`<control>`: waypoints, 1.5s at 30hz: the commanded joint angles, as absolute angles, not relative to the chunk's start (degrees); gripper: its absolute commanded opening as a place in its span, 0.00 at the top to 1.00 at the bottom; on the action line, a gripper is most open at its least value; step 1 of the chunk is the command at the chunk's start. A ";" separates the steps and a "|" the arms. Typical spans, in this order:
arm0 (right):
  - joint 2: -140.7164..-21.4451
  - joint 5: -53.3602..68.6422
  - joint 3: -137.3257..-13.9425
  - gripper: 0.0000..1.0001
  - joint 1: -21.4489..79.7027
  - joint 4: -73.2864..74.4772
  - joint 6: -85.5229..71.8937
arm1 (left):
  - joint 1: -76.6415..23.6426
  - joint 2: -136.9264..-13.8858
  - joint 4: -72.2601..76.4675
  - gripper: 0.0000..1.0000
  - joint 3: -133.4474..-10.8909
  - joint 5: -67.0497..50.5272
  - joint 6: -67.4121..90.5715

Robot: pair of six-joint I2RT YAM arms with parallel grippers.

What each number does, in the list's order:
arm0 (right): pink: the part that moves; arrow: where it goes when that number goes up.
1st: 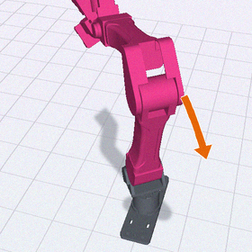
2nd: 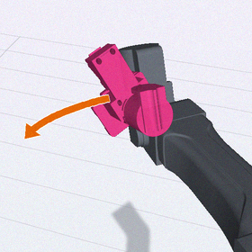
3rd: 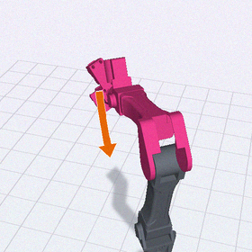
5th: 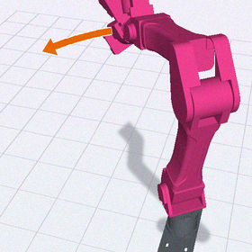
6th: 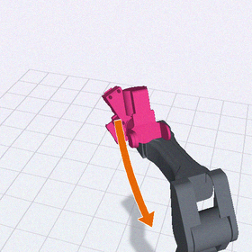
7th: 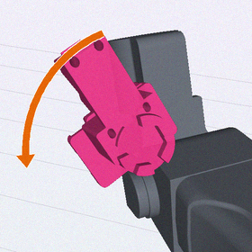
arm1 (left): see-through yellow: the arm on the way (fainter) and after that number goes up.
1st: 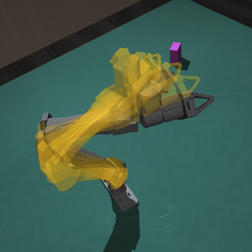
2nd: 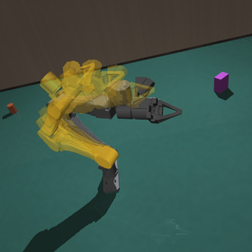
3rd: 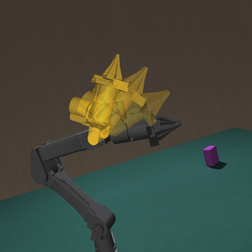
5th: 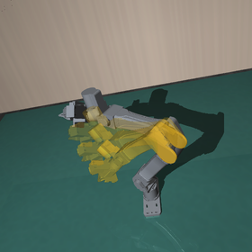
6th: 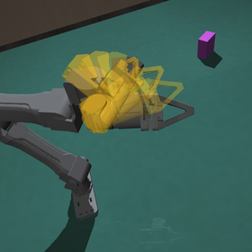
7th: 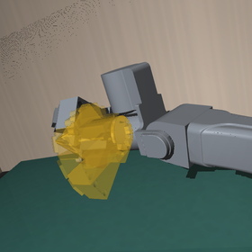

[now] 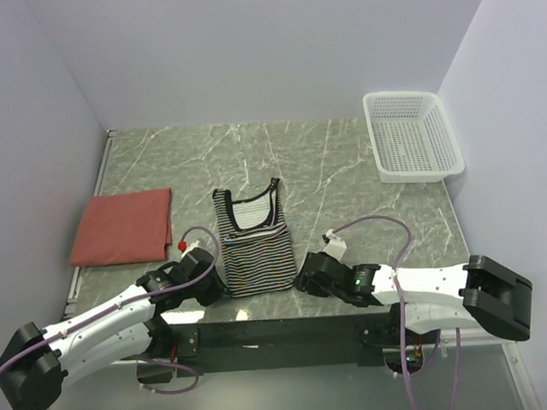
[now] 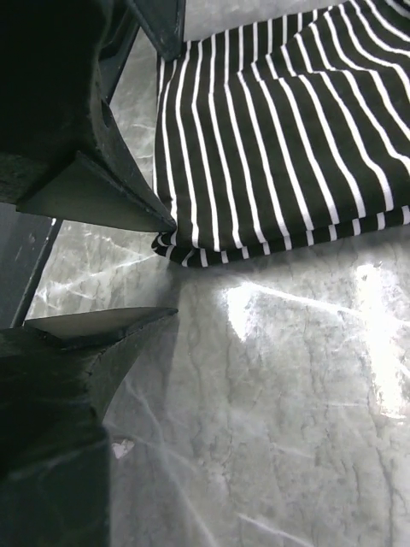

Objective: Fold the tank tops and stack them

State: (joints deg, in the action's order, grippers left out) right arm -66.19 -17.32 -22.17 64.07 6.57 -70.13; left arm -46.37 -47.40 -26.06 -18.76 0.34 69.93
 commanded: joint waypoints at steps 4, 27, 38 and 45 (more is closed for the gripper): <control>-63.46 -19.24 -20.13 0.52 63.81 3.78 -71.72 | -46.76 -46.32 -26.54 0.99 -17.49 1.06 70.84; -72.34 -14.94 -23.56 1.00 63.98 3.95 -70.31 | -46.76 -47.55 -26.63 1.00 -18.19 0.53 68.82; -61.09 -12.66 -34.17 1.00 70.84 26.53 -63.46 | -50.27 -37.46 -40.33 0.99 -25.73 -0.26 70.57; -60.91 -10.91 -43.41 1.00 66.72 32.08 -57.84 | -50.36 -40.24 -41.40 0.99 -36.11 1.74 70.49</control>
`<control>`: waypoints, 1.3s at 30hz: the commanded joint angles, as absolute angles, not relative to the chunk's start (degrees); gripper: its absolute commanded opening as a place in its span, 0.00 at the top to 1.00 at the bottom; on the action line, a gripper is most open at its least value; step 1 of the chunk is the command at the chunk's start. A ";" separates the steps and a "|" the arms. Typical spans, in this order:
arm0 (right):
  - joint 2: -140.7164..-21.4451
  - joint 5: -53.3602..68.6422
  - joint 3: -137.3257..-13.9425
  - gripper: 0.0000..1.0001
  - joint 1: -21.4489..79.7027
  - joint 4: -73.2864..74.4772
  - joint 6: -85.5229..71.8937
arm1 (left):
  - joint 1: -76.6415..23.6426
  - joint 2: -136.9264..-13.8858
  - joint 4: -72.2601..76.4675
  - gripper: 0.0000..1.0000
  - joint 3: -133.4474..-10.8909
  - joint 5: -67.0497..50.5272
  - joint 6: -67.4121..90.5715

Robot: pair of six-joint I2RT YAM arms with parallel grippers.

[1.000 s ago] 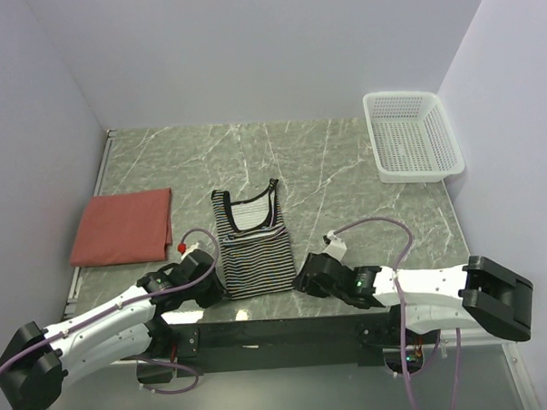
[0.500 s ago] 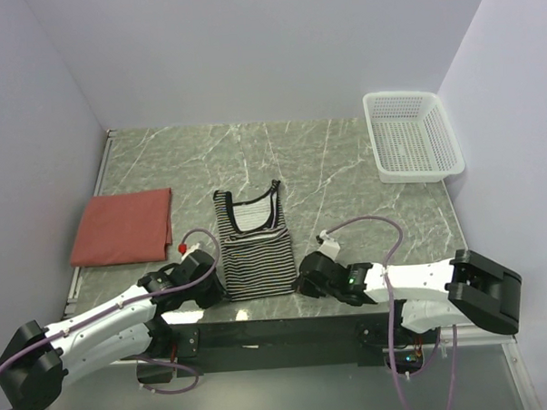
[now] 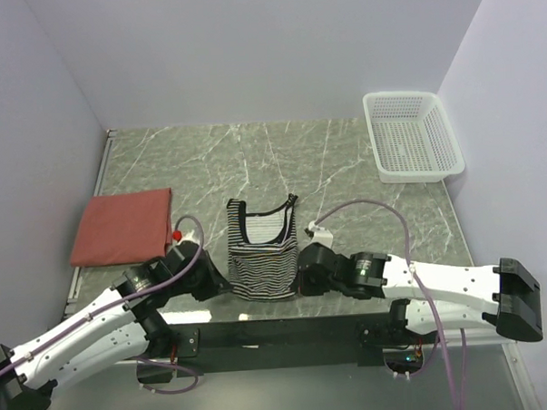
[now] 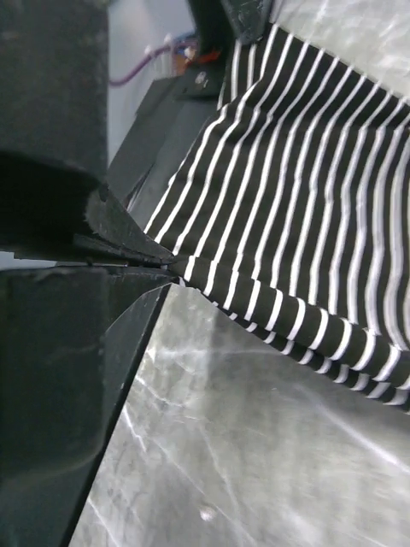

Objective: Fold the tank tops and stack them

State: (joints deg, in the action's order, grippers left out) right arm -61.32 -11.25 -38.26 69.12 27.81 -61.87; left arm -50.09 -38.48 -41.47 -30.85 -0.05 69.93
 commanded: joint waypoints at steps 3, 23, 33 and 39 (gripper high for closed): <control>-60.82 -7.48 -46.05 1.00 61.19 31.03 -53.37 | -50.19 -44.37 -40.26 0.99 -42.26 5.44 68.91; -126.26 28.03 -110.17 0.82 17.50 26.71 -38.14 | -10.38 -109.12 -5.64 0.91 -82.58 -19.77 57.39; -129.04 14.27 -112.57 0.27 14.85 19.47 -34.45 | -4.66 -118.58 -0.97 0.39 -91.51 -14.00 55.20; -122.96 9.59 -104.06 0.27 18.54 17.30 -31.30 | -6.32 -114.08 -3.60 0.41 -85.78 -13.10 54.58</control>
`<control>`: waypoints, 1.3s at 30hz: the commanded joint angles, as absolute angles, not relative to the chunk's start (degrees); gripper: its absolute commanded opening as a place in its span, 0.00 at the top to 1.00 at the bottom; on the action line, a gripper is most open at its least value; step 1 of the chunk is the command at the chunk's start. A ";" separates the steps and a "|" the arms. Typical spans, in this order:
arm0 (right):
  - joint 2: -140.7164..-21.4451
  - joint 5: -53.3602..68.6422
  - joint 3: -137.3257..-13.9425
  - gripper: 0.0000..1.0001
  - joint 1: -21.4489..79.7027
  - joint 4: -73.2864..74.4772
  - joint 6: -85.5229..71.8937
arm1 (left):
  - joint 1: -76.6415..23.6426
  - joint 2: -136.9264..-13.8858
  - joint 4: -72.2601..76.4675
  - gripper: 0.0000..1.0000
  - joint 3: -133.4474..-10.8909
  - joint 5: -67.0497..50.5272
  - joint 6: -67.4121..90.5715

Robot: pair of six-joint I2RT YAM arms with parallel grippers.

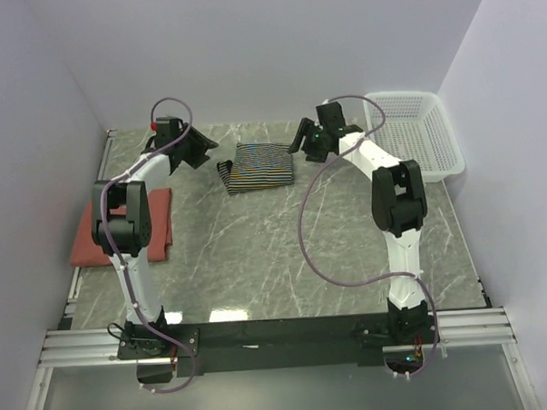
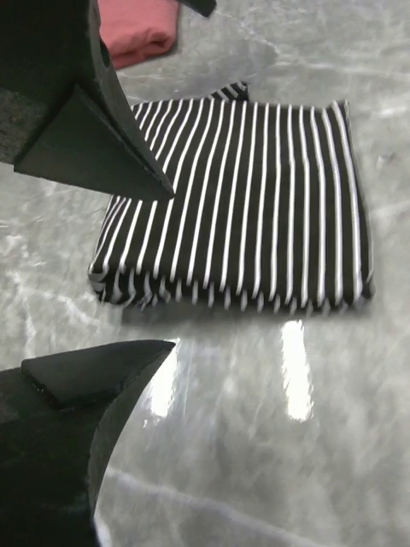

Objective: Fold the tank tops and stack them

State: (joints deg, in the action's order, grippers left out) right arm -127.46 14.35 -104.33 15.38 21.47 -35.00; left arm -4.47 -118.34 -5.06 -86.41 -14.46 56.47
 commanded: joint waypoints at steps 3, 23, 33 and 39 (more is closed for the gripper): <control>-126.64 5.72 -108.00 0.30 21.26 21.51 -30.32 | -7.73 -115.31 -5.53 0.47 -84.73 -12.31 55.72; -127.01 -4.39 -98.71 0.42 30.93 32.78 -18.20 | -11.86 -129.55 -15.55 0.85 -95.97 -8.97 50.81; -108.58 -4.39 -72.80 0.43 34.18 29.80 -16.08 | -17.04 -122.35 -13.01 0.90 -83.25 -9.76 50.01; -95.38 -7.55 -63.55 0.33 34.28 25.76 -20.47 | -20.39 -115.58 -7.47 0.90 -70.76 -9.66 51.50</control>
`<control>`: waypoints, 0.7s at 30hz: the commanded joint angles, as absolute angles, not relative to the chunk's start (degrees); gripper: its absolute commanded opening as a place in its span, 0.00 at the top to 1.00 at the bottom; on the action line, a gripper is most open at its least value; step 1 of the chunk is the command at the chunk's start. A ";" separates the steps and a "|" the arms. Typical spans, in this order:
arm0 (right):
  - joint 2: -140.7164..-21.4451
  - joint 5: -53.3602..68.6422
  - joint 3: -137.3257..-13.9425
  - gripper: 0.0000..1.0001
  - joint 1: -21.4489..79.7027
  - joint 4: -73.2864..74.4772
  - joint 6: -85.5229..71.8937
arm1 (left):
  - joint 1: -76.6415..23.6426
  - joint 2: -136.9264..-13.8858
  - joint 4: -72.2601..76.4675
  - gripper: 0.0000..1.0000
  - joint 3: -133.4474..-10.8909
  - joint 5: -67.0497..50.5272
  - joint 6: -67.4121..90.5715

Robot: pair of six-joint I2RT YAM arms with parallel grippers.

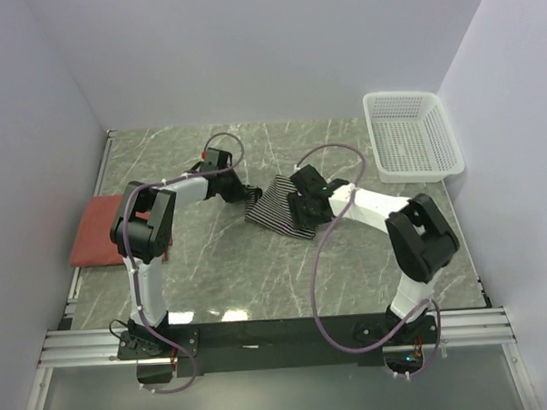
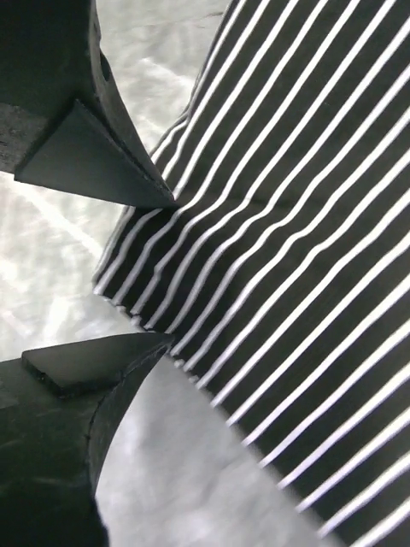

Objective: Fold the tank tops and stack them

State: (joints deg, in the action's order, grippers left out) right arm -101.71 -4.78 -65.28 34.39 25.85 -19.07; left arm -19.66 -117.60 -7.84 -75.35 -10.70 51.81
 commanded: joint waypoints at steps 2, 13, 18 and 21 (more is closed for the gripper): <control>-91.87 -7.82 -64.42 0.30 34.28 24.27 -21.36 | -20.91 -114.79 -6.94 0.90 -69.61 -10.37 51.07; -108.26 -4.05 -84.80 0.27 30.94 18.37 -9.87 | -22.50 -116.89 -10.01 0.90 -73.91 -12.04 48.43; -117.67 -1.32 -93.68 0.28 29.80 19.95 -5.28 | -22.68 -117.95 -9.67 0.90 -74.62 -12.39 48.60; -120.58 -0.18 -96.32 0.30 28.48 20.04 -4.57 | -22.76 -118.48 -9.67 0.90 -74.88 -12.66 48.60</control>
